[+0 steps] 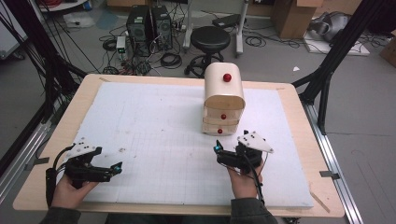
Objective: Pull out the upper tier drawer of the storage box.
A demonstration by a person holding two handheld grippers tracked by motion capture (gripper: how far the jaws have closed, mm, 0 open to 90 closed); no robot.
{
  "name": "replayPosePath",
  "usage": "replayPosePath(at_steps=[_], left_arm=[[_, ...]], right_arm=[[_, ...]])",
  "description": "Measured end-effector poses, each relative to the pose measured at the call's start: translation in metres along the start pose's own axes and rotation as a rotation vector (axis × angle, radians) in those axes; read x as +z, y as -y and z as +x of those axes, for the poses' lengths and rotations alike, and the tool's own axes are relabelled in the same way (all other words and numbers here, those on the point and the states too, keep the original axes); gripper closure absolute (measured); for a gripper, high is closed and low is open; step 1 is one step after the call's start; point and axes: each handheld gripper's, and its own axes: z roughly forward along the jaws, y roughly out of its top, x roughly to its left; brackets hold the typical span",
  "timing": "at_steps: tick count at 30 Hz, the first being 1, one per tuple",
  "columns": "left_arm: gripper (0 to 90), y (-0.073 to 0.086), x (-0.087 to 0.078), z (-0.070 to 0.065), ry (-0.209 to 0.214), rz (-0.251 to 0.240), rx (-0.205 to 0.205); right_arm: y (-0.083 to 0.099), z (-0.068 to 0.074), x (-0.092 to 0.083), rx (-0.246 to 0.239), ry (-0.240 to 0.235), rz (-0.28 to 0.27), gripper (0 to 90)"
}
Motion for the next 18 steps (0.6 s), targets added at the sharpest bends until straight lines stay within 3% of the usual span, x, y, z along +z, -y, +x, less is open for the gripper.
replayPosePath(at_steps=[9,12,17,18], left_arm=[[1.7,0.0,0.0,0.0,-0.003,-0.001,0.001],[1.7,0.0,0.0,0.0,-0.002,-0.003,0.0],[1.7,0.0,0.0,0.0,-0.004,-0.002,-0.001],[1.7,0.0,0.0,0.001,-0.004,-0.002,-0.001]], right_arm=[[-0.004,0.009,0.007,0.018,0.051,-0.038,0.9],[-0.007,0.014,0.011,0.016,0.068,-0.08,5.7],[-0.007,0.017,0.017,0.037,0.089,-0.077,6.2],[-0.008,0.018,0.019,0.04,0.097,-0.082,12.1]])
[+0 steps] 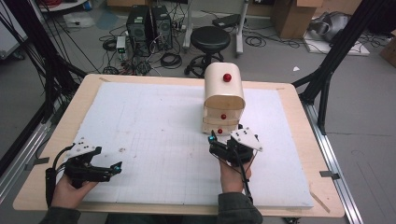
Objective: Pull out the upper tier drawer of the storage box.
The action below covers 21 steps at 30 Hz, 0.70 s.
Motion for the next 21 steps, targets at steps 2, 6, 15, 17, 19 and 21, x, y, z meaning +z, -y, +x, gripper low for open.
replayPosePath(at_steps=[2,6,15,17,19,21], left_arm=[[1.7,0.0,0.0,0.0,0.0,0.001,0.0],[1.7,0.0,0.0,0.0,-0.001,0.001,0.001],[1.7,0.0,0.0,0.0,-0.002,0.0,0.001],[1.7,0.0,0.0,0.0,-0.003,-0.002,0.0],[1.7,0.0,0.0,0.0,-0.003,-0.001,-0.001],[1.7,0.0,0.0,0.0,-0.003,-0.001,-0.001]], right_arm=[[-0.001,0.002,0.001,-0.004,-0.008,-0.018,15.8],[-0.002,0.004,0.004,0.009,0.013,-0.028,15.9],[-0.007,0.007,0.011,0.019,0.068,-0.042,25.7],[-0.007,0.008,0.012,0.019,0.071,-0.043,26.0],[-0.008,0.01,0.014,0.014,0.091,-0.044,30.0],[-0.008,0.01,0.014,0.011,0.096,-0.046,30.6]])
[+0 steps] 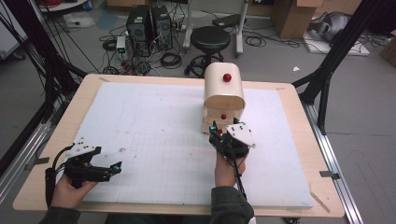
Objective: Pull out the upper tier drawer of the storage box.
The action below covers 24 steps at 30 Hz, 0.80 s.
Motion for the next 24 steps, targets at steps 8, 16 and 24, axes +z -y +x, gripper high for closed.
replayPosePath(at_steps=[8,16,24], left_arm=[[1.7,0.0001,-0.0002,0.0006,-0.001,0.001,0.001],[1.7,0.0,-0.0004,0.0008,-0.001,0.0,0.001],[1.7,0.0,-0.0007,0.0008,-0.002,-0.002,0.001]], right_arm=[[-0.0008,0.0034,0.0036,-0.004,0.043,-0.006,42.2],[-0.0007,0.0064,0.0062,-0.014,0.06,-0.012,51.7],[0.0001,0.01,0.0084,-0.037,0.078,-0.015,60.5]])
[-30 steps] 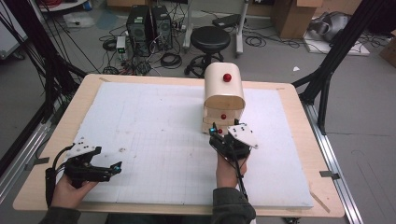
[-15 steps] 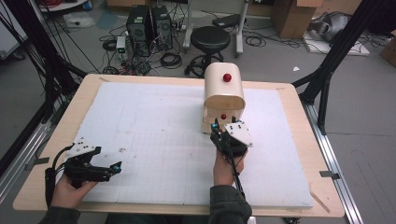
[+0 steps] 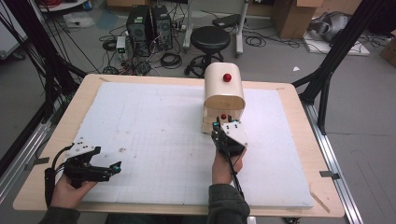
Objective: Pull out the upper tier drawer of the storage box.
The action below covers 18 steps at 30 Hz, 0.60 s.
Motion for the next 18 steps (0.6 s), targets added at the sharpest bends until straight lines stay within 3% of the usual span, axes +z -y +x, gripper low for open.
replayPosePath(at_steps=[9,18], left_arm=[[1.7,0.0,-0.0003,0.0002,0.0,0.0,0.0],[1.7,0.0,-0.0006,0.0005,0.0,0.001,0.001]], right_arm=[[0.0004,0.0008,0.0018,-0.001,0.022,-0.007,67.6],[0.0011,0.0011,0.0042,0.0,0.015,0.002,71.8]])
